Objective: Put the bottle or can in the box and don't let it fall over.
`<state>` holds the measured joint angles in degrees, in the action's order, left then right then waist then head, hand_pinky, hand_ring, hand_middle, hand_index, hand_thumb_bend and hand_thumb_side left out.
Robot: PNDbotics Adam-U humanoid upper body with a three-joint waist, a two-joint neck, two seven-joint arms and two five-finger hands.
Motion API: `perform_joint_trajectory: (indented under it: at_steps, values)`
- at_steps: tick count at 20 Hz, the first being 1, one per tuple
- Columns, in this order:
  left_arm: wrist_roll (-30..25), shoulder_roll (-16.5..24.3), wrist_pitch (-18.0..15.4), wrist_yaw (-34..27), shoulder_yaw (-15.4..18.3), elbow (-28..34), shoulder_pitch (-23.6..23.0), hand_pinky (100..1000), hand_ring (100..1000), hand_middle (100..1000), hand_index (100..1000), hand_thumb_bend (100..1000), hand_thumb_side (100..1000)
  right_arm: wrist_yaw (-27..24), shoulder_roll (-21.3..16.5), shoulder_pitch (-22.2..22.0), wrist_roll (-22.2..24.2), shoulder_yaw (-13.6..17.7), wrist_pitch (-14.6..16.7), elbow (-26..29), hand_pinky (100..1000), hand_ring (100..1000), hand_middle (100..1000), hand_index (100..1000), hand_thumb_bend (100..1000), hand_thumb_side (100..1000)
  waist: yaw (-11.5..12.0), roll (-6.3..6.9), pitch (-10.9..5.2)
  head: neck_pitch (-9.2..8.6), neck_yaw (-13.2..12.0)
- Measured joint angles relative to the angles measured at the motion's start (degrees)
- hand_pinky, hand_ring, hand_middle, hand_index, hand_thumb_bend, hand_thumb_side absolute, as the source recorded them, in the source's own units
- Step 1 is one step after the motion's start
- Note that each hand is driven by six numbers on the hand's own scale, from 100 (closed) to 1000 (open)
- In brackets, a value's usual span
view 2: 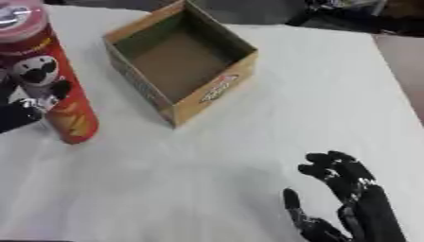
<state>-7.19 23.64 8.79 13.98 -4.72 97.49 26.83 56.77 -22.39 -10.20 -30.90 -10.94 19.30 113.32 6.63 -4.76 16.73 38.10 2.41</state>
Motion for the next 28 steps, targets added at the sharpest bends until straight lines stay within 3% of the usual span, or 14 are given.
perform_joint_trajectory:
  at_steps: [3, 5, 7, 16, 18, 19, 28]
  values:
    - [0.27, 0.00, -0.13, -0.58, -0.06, 0.08, -0.01, 1000, 1000, 922, 696, 100, 505, 0.17, 0.05, 0.00, -0.18, 0.00, 0.31, 0.00, 773, 666, 700, 721, 216, 252, -0.01, 0.01, 0.00, 0.00, -0.05]
    - [0.85, 0.00, 0.11, -1.09, -0.07, 0.43, 0.00, 1000, 1000, 901, 647, 100, 391, 0.02, 0.40, 0.01, -0.98, -0.01, 0.41, 0.00, 786, 681, 714, 738, 187, 225, -0.04, 0.03, 0.00, 0.00, -0.08]
    - [1.75, 0.00, 0.57, -1.55, -0.07, 0.74, 0.00, 1000, 1000, 888, 617, 100, 351, -1.12, 0.89, 0.04, -2.85, -0.04, 0.67, 0.00, 792, 686, 709, 742, 157, 214, -0.12, 0.06, 0.00, 0.00, -0.12]
    - [4.41, 0.00, 2.80, -3.55, -0.05, 1.78, 0.02, 1000, 1000, 873, 556, 100, 423, -9.24, 2.00, 0.11, -9.30, 0.39, 4.82, 0.00, 811, 702, 714, 757, 100, 272, -0.21, 0.18, -0.03, 0.01, -0.31]
    - [5.03, 0.00, 3.20, -4.07, -0.01, 2.18, 0.31, 1000, 1000, 878, 552, 100, 426, -11.00, 2.09, 0.09, -10.08, 1.03, 5.53, 0.00, 821, 710, 726, 766, 100, 352, -0.20, 0.29, -0.08, 0.06, -0.31]
    - [5.35, 0.02, 3.40, -4.30, 0.03, 2.50, 0.61, 1000, 1000, 877, 548, 100, 430, -12.02, 2.23, 0.07, -10.59, 1.55, 5.84, 0.00, 826, 715, 732, 771, 100, 327, -0.20, 0.34, -0.14, 0.10, -0.31]
    - [7.79, 0.65, 5.71, -6.98, 0.70, 6.07, 4.98, 1000, 1000, 865, 532, 100, 437, -21.40, 4.18, -2.56, -14.57, 9.57, 5.88, 0.00, 841, 724, 739, 781, 100, 387, -0.50, 0.78, -1.01, 0.95, -0.32]
